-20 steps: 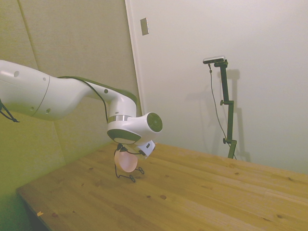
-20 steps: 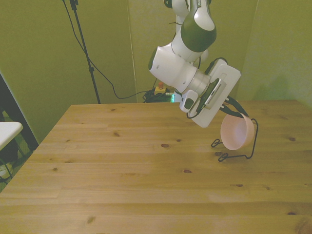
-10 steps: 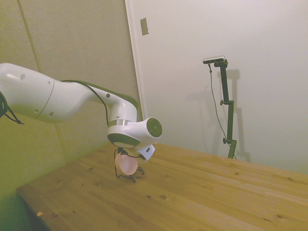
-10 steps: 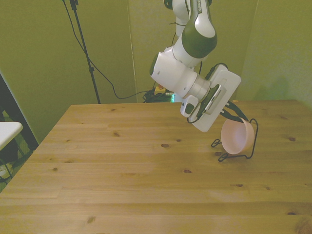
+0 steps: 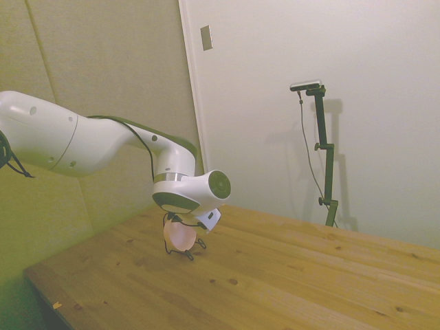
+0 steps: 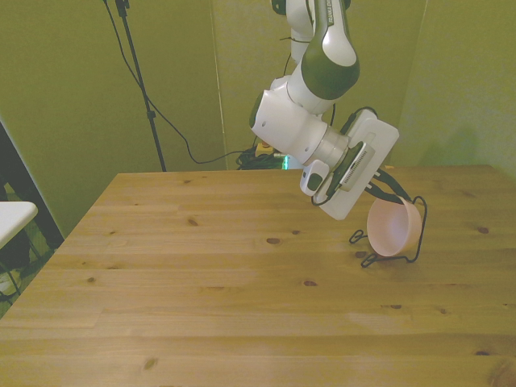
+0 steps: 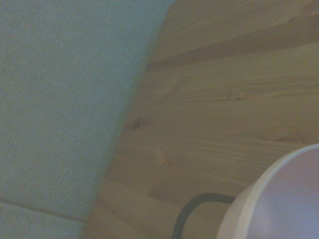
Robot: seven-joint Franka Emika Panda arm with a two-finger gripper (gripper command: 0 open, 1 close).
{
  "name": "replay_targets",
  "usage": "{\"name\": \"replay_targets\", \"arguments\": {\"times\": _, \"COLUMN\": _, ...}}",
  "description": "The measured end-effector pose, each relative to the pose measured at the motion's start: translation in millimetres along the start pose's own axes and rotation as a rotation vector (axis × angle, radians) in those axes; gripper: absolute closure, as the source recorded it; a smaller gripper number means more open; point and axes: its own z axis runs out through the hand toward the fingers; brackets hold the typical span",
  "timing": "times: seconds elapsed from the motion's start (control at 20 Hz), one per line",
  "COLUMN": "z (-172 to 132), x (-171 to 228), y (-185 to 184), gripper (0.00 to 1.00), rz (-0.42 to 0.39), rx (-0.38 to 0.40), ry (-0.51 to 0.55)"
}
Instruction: Load the bowl
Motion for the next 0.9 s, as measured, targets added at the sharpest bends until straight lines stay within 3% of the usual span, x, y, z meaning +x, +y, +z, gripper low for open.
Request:
{"name": "replay_targets", "arguments": {"times": 0.6, "z": -1.3, "x": -0.7, "y": -1.2, "gripper": 0.00, "rz": -0.002, "rx": 0.002, "ry": 0.000}}
{"name": "replay_targets", "arguments": {"times": 0.9, "z": -37.9, "x": -7.4, "y": -4.1, "gripper": 0.00, "rz": -0.009, "rx": 0.015, "ry": 0.049}}
